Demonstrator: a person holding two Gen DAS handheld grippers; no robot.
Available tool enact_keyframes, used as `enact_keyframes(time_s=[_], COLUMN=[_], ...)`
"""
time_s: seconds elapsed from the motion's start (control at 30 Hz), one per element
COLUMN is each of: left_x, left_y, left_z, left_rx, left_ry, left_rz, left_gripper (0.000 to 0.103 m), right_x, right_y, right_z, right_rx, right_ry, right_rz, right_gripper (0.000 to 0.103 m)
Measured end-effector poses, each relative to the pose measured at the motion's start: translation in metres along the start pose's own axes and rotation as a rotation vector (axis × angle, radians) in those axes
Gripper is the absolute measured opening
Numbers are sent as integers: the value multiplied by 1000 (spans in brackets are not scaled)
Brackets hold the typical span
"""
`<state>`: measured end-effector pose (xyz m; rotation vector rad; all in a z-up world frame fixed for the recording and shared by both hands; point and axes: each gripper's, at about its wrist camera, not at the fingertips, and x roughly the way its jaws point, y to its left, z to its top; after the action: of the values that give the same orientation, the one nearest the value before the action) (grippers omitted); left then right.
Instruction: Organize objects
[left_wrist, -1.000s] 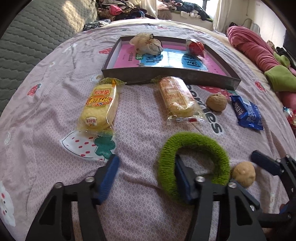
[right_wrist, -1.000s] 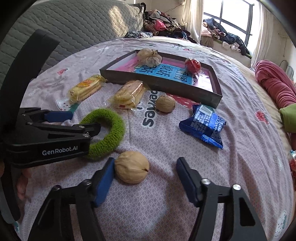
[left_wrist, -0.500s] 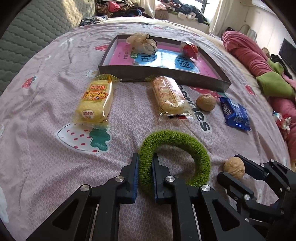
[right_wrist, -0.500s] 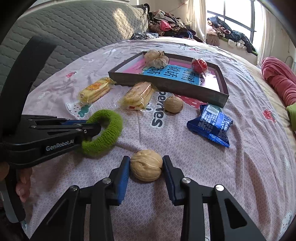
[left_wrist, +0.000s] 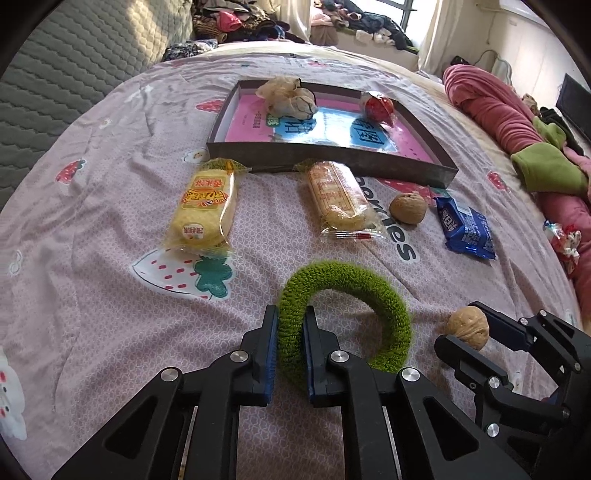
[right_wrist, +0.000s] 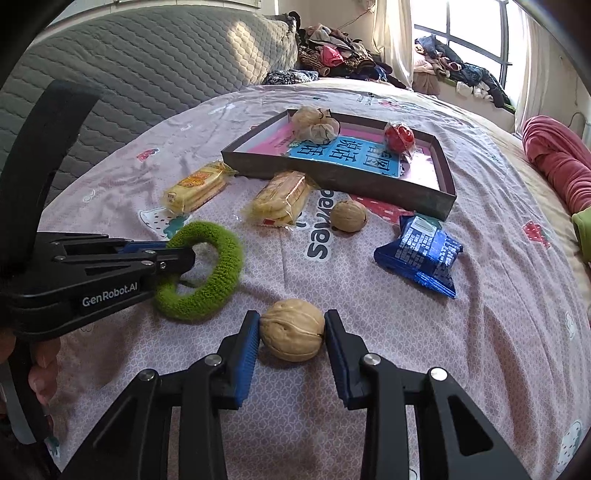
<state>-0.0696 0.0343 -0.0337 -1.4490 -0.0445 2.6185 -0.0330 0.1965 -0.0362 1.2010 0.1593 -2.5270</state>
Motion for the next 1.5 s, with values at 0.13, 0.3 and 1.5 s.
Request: enact_keyframes(time_s=[0.13,0.3,1.5], left_x=[-5,-11,-64], left_y=[2,3,-5], left_z=[0,0,16], left_rx=[-4,0,27], left_ry=[-5,-13,-115], left_rz=[5,20,36], left_gripper=[12,12,12], right_x=[-4,-10,-55], right_y=[1,3,-1], right_z=[2,3,18], right_rx=[-1,-3,21], right_ry=[-13,-29,-138], right_rz=[5,12,17], right_gripper=[36,36,36])
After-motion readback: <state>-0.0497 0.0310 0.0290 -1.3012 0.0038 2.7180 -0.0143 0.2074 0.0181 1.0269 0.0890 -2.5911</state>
